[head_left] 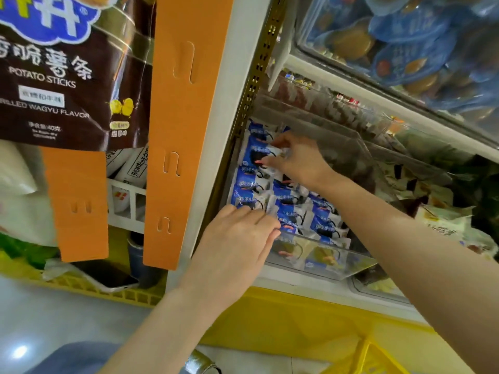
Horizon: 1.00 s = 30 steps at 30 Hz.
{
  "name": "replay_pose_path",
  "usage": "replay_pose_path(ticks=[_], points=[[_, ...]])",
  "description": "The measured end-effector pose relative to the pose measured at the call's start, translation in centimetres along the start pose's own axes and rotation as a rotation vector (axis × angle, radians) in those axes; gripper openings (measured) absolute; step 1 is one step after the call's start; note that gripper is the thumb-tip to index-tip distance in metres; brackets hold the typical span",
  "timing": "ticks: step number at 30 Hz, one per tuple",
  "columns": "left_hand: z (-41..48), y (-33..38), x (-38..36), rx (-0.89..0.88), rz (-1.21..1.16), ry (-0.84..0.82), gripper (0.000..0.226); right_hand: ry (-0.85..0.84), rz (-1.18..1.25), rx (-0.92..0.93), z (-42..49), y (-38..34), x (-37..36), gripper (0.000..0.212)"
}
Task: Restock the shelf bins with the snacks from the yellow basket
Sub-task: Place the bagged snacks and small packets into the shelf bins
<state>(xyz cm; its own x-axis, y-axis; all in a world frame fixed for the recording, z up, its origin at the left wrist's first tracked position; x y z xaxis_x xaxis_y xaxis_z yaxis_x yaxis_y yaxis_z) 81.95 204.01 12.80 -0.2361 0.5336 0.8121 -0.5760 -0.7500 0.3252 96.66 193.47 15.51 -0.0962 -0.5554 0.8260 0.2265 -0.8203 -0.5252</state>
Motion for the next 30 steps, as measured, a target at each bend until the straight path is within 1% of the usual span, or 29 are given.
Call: replay_pose_path(ticks=[3, 6, 9, 11, 14, 17, 19, 21, 24, 27, 28, 30], points=[[0.0, -0.1, -0.2, 0.007, -0.005, 0.005, 0.026, -0.048, -0.028, -0.027, 2.1, 0.9, -1.8, 0.046], [0.2, -0.2, -0.2, 0.008, 0.001, 0.009, 0.026, -0.079, -0.095, -0.006, 3.0, 1.1, -2.4, 0.047], [0.2, -0.2, -0.3, 0.008, 0.003, 0.005, 0.027, -0.058, -0.299, 0.066, 2.9, 0.6, -2.1, 0.047], [0.1, -0.2, -0.4, 0.008, 0.001, -0.003, 0.028, -0.05, -0.386, 0.119, 2.3, 0.1, -2.1, 0.047], [0.0, -0.3, -0.3, 0.009, -0.002, -0.006, 0.031, -0.009, -0.347, 0.142, 0.6, -0.4, -1.3, 0.051], [-0.1, -0.3, -0.3, 0.012, 0.011, 0.013, 0.027, 0.064, -0.196, 0.121, -2.8, -0.6, 0.7, 0.046], [-0.2, -0.2, -0.3, 0.011, 0.022, 0.028, 0.029, 0.073, -0.078, 0.096, -6.3, -0.2, 2.0, 0.042], [-0.3, 0.1, -0.5, 0.014, 0.04, 0.049, 0.033, 0.06, -0.017, 0.058, -10.6, 0.7, 2.8, 0.045], [-0.8, 1.4, -1.1, 0.018, 0.047, 0.086, 0.032, 0.025, -0.111, 0.069, -17.1, 2.2, 3.4, 0.055], [-1.8, 3.9, -2.0, -0.048, 0.052, 0.129, 0.031, 0.031, -0.248, 0.161, -21.9, 3.7, 3.9, 0.048], [-2.4, 4.8, -2.5, -0.074, 0.052, 0.144, 0.03, 0.045, -0.255, 0.166, -23.4, 4.5, 4.1, 0.047], [-3.7, 6.8, -3.8, -0.125, 0.008, 0.142, 0.028, 0.09, -0.198, 0.099, -26.6, 6.9, 4.5, 0.045]])
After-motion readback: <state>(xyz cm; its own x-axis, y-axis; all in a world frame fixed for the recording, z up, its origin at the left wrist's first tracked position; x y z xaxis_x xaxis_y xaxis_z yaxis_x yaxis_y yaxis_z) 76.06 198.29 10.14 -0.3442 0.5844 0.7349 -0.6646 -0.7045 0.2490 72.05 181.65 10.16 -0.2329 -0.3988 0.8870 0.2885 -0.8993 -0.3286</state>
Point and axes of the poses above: each hand's wrist, its own z-axis towards the middle knuckle, its own x-axis out of the back of the hand, y = z × x, the point moved 8 cm from there along z, towards the middle knuckle, and after that the axes turned 7 degrees about z, right-handed, at the moved point
